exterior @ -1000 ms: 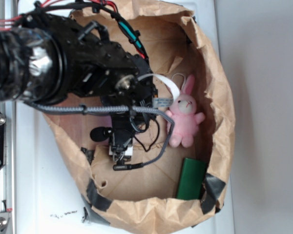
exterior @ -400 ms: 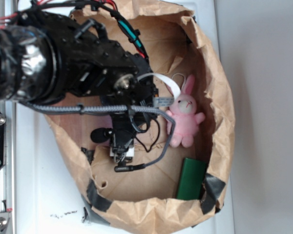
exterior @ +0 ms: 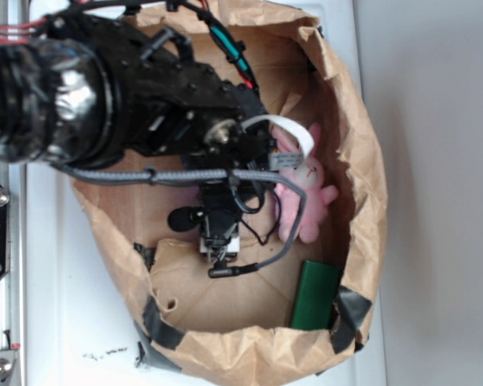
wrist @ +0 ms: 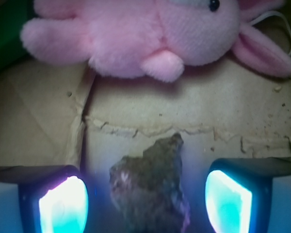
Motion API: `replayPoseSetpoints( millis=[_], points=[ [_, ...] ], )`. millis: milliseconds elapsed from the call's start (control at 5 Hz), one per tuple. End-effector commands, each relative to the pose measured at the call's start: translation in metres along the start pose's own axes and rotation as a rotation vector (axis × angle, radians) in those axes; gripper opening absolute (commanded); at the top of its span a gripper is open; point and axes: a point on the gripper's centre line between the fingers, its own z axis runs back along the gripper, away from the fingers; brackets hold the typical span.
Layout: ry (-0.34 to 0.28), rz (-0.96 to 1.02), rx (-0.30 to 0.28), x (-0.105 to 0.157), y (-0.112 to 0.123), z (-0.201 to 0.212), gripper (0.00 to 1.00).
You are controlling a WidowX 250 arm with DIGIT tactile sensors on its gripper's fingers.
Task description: Grab the rock.
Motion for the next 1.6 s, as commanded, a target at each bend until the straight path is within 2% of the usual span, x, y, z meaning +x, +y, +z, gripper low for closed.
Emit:
replayPoseSetpoints(
  millis=[0, 400, 600, 1000, 1200, 1400],
  points=[
    [-0.042, -0.048, 0.037, 0.01, -0.005, -0.001, 1.0],
    [-0.005, -0.1, 0.053, -0.012, -0.006, -0.009, 1.0],
    [-0.008, -0.079, 0.041, -0.011, -0.007, -0.007, 0.0],
    [-0.017, -0.058, 0.034, -0.009, -0.005, -0.003, 0.0],
    [-0.021, -0.021, 0.006, -0.003, -0.005, 0.014, 0.0],
    [-0.035, 0.037, -0.046, 0.01, -0.017, 0.045, 0.0]
  ],
)
